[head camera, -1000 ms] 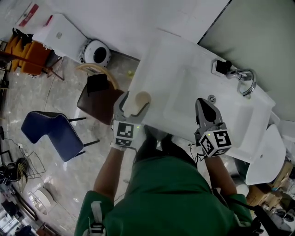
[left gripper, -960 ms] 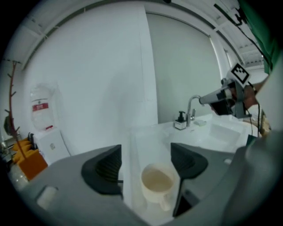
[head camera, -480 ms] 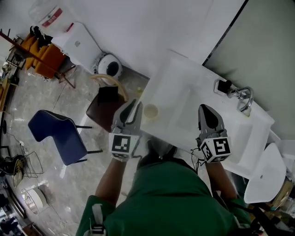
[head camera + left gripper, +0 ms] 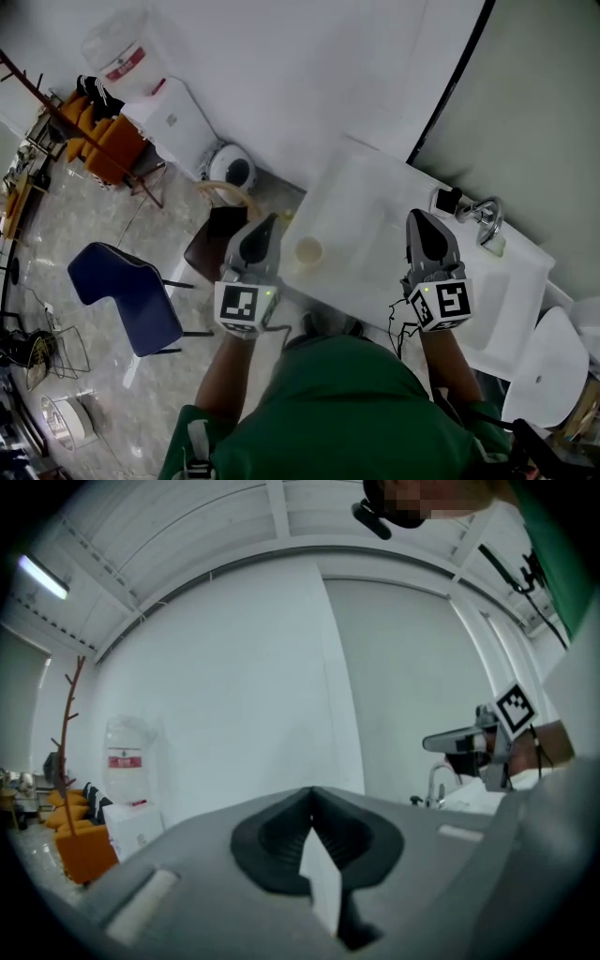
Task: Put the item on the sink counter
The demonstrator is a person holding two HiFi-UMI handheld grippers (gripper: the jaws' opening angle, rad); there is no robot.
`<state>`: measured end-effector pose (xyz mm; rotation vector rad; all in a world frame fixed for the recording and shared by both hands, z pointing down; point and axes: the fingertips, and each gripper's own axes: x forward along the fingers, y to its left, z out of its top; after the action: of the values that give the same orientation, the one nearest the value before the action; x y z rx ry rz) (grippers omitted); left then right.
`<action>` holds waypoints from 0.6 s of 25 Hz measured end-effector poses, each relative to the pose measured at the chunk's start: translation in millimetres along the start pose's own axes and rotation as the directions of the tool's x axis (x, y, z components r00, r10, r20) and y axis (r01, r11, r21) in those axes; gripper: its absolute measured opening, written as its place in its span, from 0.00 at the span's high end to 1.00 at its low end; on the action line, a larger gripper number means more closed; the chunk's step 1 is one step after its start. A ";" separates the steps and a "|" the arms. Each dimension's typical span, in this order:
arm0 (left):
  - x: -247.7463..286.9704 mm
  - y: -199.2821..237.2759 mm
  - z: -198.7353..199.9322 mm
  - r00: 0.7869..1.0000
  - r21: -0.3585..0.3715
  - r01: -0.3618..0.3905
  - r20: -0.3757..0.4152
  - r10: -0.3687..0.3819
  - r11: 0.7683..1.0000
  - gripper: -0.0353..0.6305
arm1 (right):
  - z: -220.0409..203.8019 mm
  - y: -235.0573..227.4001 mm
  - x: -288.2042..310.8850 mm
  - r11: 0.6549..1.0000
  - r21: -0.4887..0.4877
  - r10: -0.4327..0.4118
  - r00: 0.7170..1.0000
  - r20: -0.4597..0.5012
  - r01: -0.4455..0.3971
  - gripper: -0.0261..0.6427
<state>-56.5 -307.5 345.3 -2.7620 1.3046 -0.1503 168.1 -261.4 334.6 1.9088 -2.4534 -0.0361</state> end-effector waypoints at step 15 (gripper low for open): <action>20.4 0.7 31.8 0.999 -0.018 -0.025 0.038 0.026 1.000 0.92 | 20.2 -28.2 -7.4 0.999 -0.010 -0.031 0.999 0.036 0.031 0.96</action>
<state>-40.2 -322.7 314.7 -2.7469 1.3380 -0.0851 196.4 -261.2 313.2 1.9591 -2.4407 -0.0856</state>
